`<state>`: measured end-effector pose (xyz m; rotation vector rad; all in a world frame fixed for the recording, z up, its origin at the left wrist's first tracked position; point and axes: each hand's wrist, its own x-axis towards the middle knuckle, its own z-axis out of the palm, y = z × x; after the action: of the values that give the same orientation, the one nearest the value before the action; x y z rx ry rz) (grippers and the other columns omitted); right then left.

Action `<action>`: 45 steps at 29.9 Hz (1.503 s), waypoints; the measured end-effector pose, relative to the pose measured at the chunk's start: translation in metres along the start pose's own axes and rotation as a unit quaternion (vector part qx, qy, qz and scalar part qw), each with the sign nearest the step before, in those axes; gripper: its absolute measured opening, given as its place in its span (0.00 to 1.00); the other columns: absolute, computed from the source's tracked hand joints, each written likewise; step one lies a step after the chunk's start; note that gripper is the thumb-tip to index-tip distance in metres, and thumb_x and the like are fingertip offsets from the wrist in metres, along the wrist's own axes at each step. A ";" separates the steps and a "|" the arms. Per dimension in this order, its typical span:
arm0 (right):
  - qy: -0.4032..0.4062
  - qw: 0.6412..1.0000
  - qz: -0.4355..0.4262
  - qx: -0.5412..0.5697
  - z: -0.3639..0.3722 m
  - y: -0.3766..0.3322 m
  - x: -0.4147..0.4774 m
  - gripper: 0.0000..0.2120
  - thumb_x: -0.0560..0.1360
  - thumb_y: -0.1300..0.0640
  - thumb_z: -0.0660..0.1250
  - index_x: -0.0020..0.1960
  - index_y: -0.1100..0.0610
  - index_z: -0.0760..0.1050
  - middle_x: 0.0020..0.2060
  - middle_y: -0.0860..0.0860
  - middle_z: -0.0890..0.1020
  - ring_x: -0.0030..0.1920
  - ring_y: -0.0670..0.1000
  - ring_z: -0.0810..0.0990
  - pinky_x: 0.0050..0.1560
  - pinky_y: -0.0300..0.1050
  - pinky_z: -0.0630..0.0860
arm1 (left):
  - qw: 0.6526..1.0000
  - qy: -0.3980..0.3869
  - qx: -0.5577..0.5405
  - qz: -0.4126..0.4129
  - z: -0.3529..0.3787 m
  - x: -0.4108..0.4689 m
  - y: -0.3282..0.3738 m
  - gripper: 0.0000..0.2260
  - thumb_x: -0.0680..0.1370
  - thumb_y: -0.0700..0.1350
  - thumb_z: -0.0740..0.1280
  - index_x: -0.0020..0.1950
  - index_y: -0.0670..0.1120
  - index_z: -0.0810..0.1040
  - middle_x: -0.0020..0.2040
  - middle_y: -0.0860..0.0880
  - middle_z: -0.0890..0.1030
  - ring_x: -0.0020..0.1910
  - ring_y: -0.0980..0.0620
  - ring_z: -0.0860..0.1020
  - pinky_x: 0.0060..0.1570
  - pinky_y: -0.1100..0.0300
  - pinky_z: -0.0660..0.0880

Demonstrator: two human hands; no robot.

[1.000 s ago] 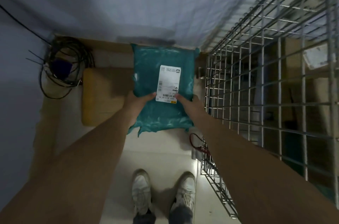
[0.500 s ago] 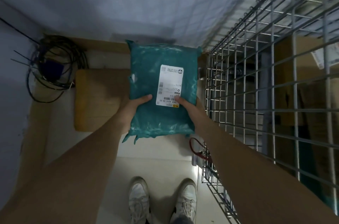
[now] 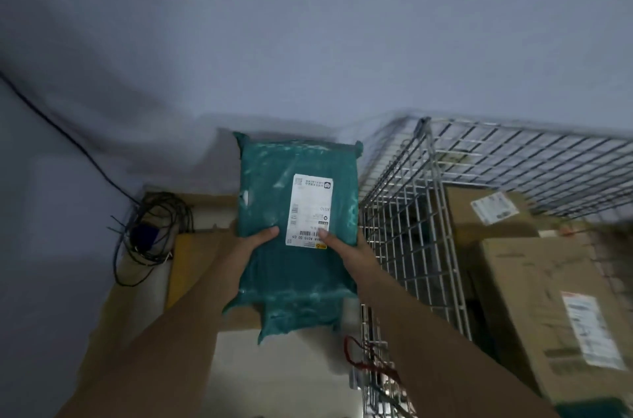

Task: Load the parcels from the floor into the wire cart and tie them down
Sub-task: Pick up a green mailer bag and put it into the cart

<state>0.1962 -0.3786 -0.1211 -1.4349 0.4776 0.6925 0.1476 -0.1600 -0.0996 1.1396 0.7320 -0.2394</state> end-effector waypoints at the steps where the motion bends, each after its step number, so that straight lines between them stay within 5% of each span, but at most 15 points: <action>1: -0.006 1.000 -0.011 0.003 0.002 -0.024 -0.016 0.29 0.66 0.50 0.83 0.64 0.47 0.77 0.56 0.51 0.87 0.55 0.54 0.86 0.56 0.56 0.84 | 1.000 -0.012 0.002 0.021 0.008 -0.013 0.023 0.23 0.71 0.42 0.80 0.65 0.50 0.81 0.55 0.45 0.87 0.52 0.42 0.87 0.50 0.46 0.82; 5: -0.017 0.998 -0.063 -0.001 0.011 -0.117 -0.082 0.33 0.63 0.46 0.85 0.65 0.45 0.76 0.55 0.48 0.87 0.57 0.54 0.85 0.61 0.58 0.81 | 0.995 -0.045 0.029 0.087 0.036 -0.072 0.114 0.22 0.72 0.42 0.79 0.66 0.49 0.81 0.58 0.44 0.87 0.55 0.40 0.86 0.56 0.42 0.81; 13: -0.040 0.978 -0.203 -0.011 0.032 -0.309 -0.237 0.42 0.60 0.43 0.86 0.69 0.46 0.71 0.59 0.49 0.85 0.59 0.54 0.84 0.63 0.58 0.80 | 0.980 -0.068 0.048 0.179 0.086 -0.198 0.301 0.41 0.61 0.55 0.87 0.71 0.57 0.74 0.61 0.49 0.85 0.57 0.42 0.85 0.58 0.37 0.80; 21: -0.043 0.941 -0.335 -0.010 0.047 -0.465 -0.397 0.45 0.58 0.40 0.85 0.70 0.45 0.70 0.58 0.47 0.85 0.58 0.54 0.85 0.62 0.59 0.81 | 0.941 -0.087 0.062 0.321 0.141 -0.348 0.464 0.41 0.61 0.56 0.86 0.70 0.55 0.73 0.59 0.49 0.86 0.55 0.43 0.86 0.57 0.37 0.81; 24: -0.031 0.921 -0.387 -0.033 0.049 -0.507 -0.456 0.41 0.64 0.40 0.83 0.71 0.45 0.68 0.60 0.47 0.83 0.59 0.53 0.83 0.64 0.58 0.79 | 0.922 -0.099 0.060 0.369 0.158 -0.403 0.508 0.41 0.61 0.55 0.86 0.70 0.54 0.73 0.58 0.49 0.86 0.55 0.43 0.86 0.57 0.37 0.81; 28: -0.011 0.894 -0.445 -0.049 0.050 -0.549 -0.519 0.36 0.70 0.42 0.79 0.72 0.46 0.67 0.61 0.46 0.81 0.60 0.52 0.81 0.64 0.55 0.78 | 0.903 -0.113 0.046 0.413 0.176 -0.460 0.547 0.40 0.61 0.54 0.86 0.70 0.54 0.74 0.58 0.49 0.86 0.55 0.43 0.86 0.57 0.37 0.81; 34: -0.002 0.871 -0.486 -0.066 0.054 -0.573 -0.574 0.32 0.73 0.42 0.77 0.72 0.45 0.65 0.56 0.42 0.79 0.53 0.44 0.78 0.45 0.41 0.75 | 0.888 -0.119 0.035 0.443 0.185 -0.504 0.577 0.39 0.62 0.54 0.85 0.70 0.53 0.73 0.58 0.48 0.86 0.54 0.43 0.86 0.57 0.37 0.81; 45: 0.140 0.840 -0.524 -0.031 -0.077 -0.560 -0.649 0.34 0.73 0.41 0.76 0.74 0.44 0.66 0.61 0.41 0.80 0.58 0.44 0.79 0.57 0.45 0.77 | 0.865 -0.255 0.060 0.428 0.329 -0.538 0.557 0.36 0.63 0.52 0.85 0.67 0.53 0.76 0.56 0.47 0.86 0.53 0.41 0.86 0.55 0.37 0.82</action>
<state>0.1203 -0.5469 0.7194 -1.5955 -0.1598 -0.3976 0.1721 -0.3162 0.7267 1.3399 -0.2957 0.1742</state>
